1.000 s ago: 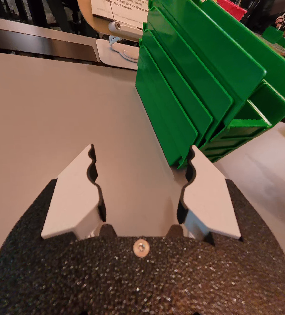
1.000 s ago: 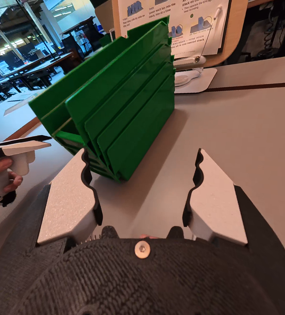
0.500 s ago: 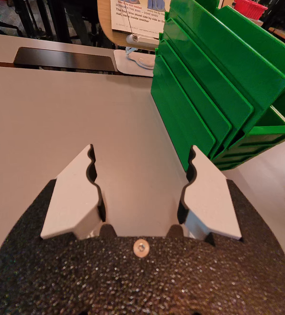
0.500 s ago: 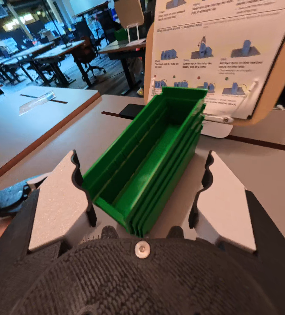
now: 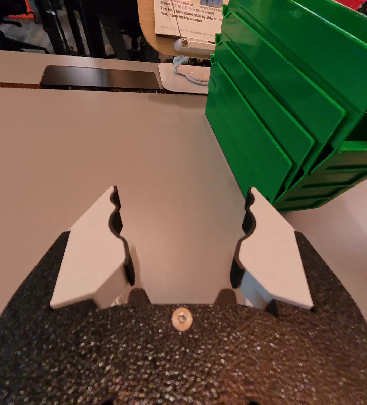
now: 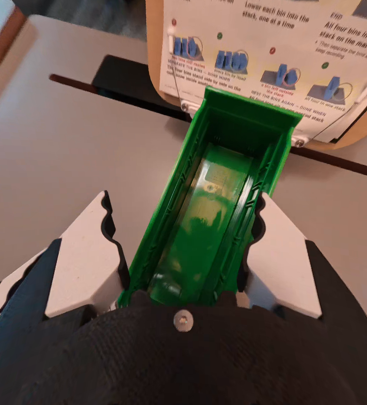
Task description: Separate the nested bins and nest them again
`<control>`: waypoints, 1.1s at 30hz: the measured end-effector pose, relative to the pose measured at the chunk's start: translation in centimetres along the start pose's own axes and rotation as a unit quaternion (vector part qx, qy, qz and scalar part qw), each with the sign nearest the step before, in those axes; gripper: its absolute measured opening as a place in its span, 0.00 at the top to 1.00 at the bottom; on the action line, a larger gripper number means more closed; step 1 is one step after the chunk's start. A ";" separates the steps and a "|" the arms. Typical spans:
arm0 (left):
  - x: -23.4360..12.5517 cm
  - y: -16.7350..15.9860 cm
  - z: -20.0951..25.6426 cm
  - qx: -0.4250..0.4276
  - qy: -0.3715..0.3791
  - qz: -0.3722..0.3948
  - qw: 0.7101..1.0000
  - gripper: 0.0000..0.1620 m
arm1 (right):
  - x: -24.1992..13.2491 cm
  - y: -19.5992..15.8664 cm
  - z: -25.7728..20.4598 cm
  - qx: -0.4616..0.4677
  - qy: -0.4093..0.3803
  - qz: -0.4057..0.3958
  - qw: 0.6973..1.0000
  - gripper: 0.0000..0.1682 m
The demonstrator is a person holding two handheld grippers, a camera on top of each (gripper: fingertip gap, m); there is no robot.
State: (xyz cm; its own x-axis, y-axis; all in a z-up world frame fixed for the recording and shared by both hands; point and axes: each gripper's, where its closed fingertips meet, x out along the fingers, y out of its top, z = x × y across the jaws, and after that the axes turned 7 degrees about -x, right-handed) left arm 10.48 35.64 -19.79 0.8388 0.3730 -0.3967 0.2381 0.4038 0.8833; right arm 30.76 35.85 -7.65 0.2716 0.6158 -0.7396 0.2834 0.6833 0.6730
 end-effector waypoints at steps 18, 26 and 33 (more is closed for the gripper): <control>-2.4 2.6 -0.4 0.008 -0.006 0.043 0.999 0.30 | 1.2 -2.4 2.4 0.046 -0.063 -0.125 0.989 0.35; -2.3 2.3 -0.7 -0.002 -0.009 0.034 0.999 0.30 | 1.6 -4.1 3.2 0.089 -0.058 -0.157 0.982 0.24; -1.8 1.5 -0.3 -0.006 -0.022 0.016 1.000 0.30 | 3.1 -5.3 1.8 0.130 -0.016 -0.179 0.975 0.26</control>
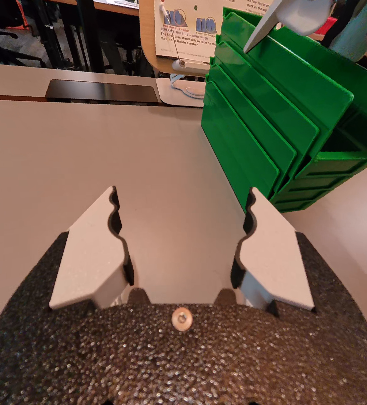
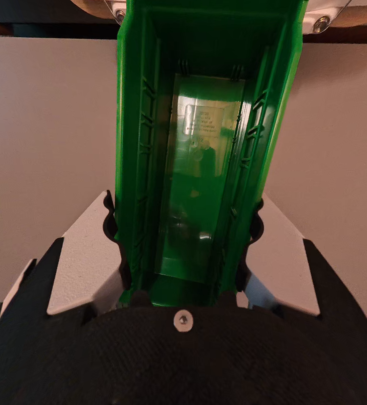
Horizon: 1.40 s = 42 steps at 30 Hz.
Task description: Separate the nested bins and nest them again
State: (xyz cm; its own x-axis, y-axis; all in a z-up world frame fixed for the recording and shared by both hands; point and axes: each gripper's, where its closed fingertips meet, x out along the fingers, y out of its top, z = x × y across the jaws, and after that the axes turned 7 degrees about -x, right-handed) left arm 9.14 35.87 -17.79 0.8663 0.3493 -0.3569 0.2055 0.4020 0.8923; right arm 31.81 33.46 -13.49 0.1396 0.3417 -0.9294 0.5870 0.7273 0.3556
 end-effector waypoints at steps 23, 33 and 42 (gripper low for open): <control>0.5 -0.5 0.3 -0.023 -0.023 -0.015 0.999 0.30 | -0.5 -0.9 0.2 -0.064 -0.027 -0.119 0.991 0.40; 0.6 -0.9 1.3 -0.008 -0.032 -0.022 0.999 0.30 | -4.6 0.6 0.3 -0.092 -0.023 -0.121 0.988 0.43; 0.6 -1.1 1.0 -0.007 -0.026 -0.025 0.999 0.30 | -14.1 4.9 1.3 -0.129 -0.036 -0.076 0.988 0.42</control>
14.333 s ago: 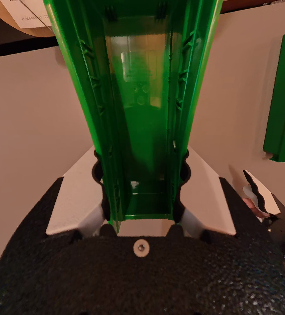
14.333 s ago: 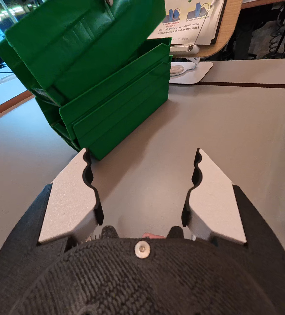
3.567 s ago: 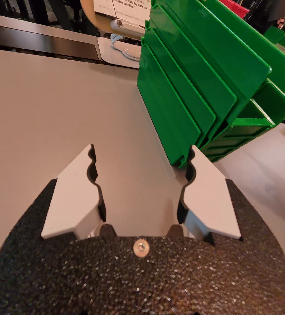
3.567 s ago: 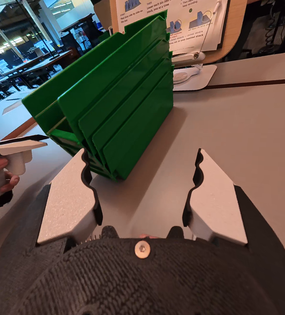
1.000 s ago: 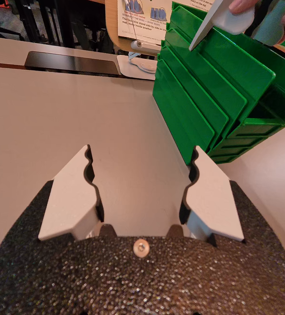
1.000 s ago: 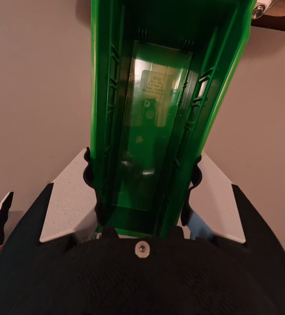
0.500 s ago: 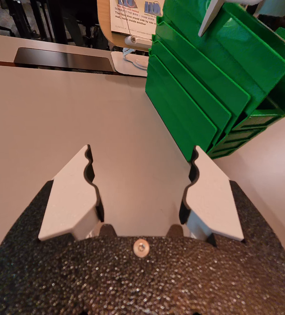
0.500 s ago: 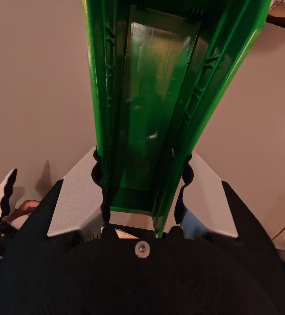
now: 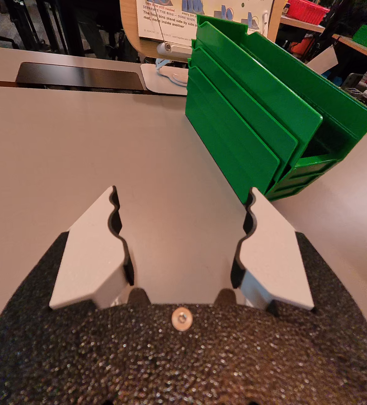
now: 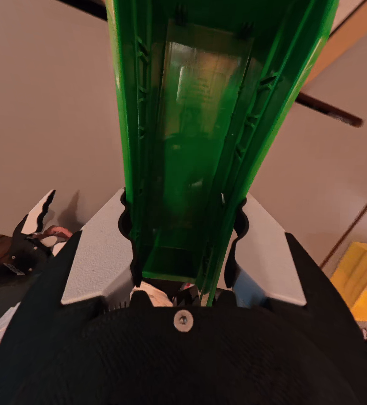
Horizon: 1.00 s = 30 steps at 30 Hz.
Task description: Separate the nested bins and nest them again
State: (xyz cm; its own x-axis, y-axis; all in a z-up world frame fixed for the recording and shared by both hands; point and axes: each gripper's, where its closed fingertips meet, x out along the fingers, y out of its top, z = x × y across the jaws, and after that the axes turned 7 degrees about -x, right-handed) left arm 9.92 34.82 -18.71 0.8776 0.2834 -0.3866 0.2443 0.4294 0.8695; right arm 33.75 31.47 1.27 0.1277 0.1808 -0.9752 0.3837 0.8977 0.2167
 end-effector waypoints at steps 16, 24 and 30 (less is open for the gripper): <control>0.0 0.0 -0.3 0.015 0.015 -0.010 1.000 0.31 | 4.2 -12.7 23.2 0.124 -0.044 -0.049 0.990 0.41; 0.9 -0.5 1.5 0.054 0.024 -0.014 0.998 0.31 | 13.2 -21.2 32.5 0.183 -0.006 -0.094 0.979 0.41; 1.6 -1.4 2.8 0.062 0.016 -0.027 0.998 0.32 | 17.8 -22.5 35.5 0.171 0.011 -0.120 0.978 0.41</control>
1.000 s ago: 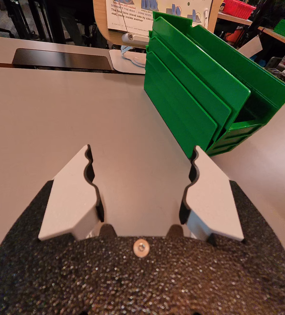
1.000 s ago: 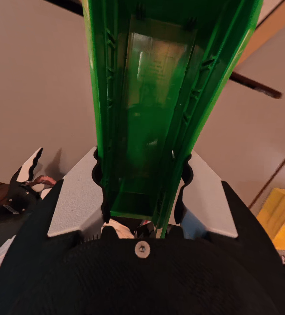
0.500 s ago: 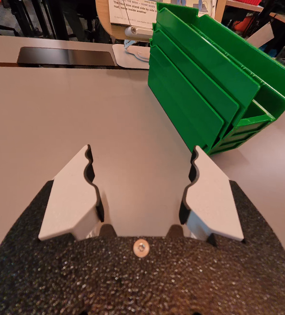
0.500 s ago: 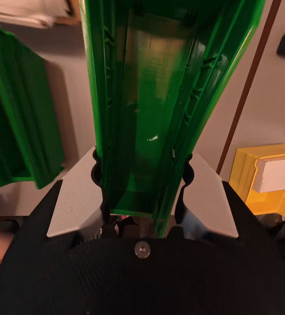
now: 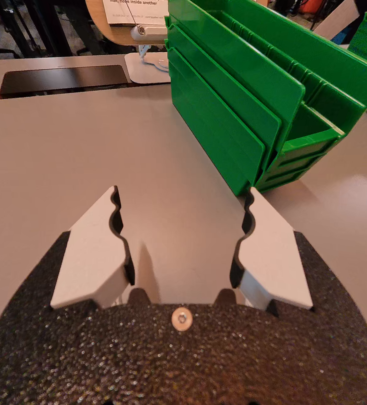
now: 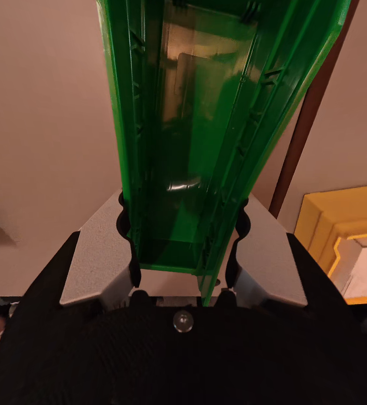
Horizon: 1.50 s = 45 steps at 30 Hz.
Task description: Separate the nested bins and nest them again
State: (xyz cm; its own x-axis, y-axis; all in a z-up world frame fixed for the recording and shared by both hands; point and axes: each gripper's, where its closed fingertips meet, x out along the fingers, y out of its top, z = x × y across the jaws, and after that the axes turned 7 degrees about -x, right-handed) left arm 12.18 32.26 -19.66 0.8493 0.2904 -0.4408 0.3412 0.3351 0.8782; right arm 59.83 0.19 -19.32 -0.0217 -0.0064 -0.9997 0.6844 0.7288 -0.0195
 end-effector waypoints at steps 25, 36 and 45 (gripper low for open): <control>1.7 -1.8 0.3 -0.009 -0.011 -0.031 0.999 0.32 | 3.1 3.3 1.8 -0.056 -0.005 0.023 0.998 0.30; 1.3 -1.4 0.7 -0.004 -0.014 -0.028 0.999 0.32 | 2.7 3.6 2.1 -0.077 -0.037 0.052 0.995 0.25; 1.0 -1.1 0.9 -0.010 -0.023 -0.030 0.999 0.31 | -3.3 5.0 -2.6 -0.099 -0.029 0.126 0.987 0.31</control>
State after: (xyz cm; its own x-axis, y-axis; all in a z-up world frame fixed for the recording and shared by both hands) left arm 13.00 31.34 -20.92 0.8447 0.2281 -0.4841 0.3854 0.3683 0.8460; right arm 61.46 5.61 -16.07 0.1771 0.1561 -0.9717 0.5076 0.8314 0.2260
